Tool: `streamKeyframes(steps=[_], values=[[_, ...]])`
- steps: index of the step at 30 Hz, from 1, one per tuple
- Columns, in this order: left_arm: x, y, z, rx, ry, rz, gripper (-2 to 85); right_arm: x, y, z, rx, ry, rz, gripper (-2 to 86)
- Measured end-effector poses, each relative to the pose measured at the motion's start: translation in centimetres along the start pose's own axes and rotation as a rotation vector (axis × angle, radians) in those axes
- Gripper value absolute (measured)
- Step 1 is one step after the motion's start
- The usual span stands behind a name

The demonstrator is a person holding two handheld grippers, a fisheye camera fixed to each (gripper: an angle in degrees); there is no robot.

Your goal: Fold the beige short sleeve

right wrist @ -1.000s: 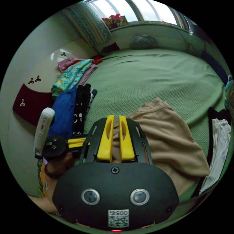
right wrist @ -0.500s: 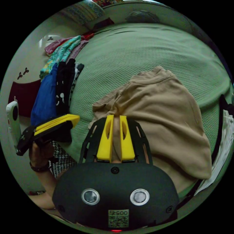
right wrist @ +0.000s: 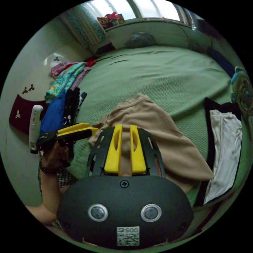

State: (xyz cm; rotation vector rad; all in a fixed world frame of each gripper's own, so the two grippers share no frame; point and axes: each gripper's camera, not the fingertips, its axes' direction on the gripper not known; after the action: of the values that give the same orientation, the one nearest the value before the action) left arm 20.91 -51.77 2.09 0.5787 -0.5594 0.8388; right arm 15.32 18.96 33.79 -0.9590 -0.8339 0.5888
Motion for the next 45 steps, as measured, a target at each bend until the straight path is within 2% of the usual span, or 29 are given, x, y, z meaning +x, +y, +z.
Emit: streamKeyframes(steps=[5,8,12,17,26,32,45], values=[[1.1,-1.6,1.9,-0.047,0.033,0.005,17.1,3.1,1.0,-1.2,0.02,0.012,0.054,4.7],[2.0,-2.6,3.2,-0.1,-0.009,-0.003,16.7,4.4,1.5,-2.2,0.048,0.032,0.078,4.7],[3.1,-3.5,3.7,-0.125,-0.036,-0.014,14.7,6.2,1.9,-3.4,0.07,0.02,0.11,4.9],[4.1,-4.4,4.2,-0.142,-0.008,-0.005,11.2,9.1,3.1,-4.6,0.068,0.136,0.141,5.6],[5.5,-5.6,4.5,-0.156,0.018,0.003,7.1,11.5,4.8,-5.3,0.019,0.171,0.115,9.5],[6.0,-5.7,3.8,-0.151,0.017,-0.008,7.2,10.1,5.5,-4.9,-0.068,0.246,0.018,11.8],[7.9,-4.7,1.4,-0.15,-0.05,-0.012,7.9,6.8,7.2,-2.5,-0.273,0.354,-0.075,10.8]])
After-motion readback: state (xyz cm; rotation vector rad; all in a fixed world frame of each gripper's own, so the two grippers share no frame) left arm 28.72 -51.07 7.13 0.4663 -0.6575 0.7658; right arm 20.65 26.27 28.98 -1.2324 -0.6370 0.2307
